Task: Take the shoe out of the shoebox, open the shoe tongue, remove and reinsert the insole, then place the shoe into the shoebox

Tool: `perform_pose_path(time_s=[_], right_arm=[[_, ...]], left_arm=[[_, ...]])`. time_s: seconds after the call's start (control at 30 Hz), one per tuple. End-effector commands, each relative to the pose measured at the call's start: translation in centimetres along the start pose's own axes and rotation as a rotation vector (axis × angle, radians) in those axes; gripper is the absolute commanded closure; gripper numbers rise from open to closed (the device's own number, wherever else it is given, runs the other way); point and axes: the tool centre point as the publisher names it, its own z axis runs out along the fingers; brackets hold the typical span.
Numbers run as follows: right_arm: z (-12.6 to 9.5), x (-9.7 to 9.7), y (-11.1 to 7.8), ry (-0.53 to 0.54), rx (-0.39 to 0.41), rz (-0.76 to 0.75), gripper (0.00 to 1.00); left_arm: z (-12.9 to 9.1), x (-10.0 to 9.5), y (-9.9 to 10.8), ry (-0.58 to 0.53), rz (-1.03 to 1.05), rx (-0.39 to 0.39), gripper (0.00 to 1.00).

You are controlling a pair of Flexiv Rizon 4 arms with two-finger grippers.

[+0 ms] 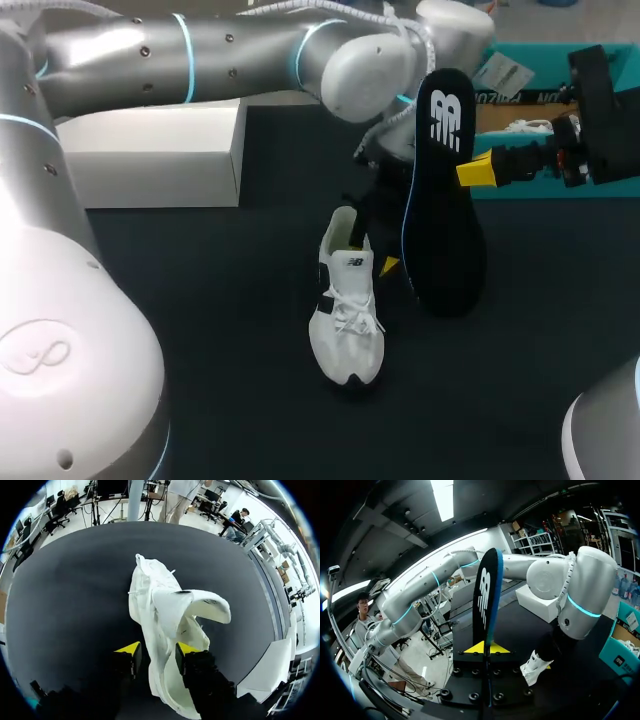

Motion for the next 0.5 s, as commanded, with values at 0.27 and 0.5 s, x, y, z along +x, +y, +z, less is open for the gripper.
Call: perform_pose_path(time_s=[0.27,0.5], right_arm=[[0.3,-0.2,0.2,0.002,0.005,0.001,1.00],[0.3,-0.2,0.2,0.002,0.005,0.001,1.00]], left_arm=[[-6.2,3.0,-1.9,-0.362,0.042,-0.072,0.00],[-9.3,3.8,-3.1,-0.516,0.124,-0.132,0.00]])
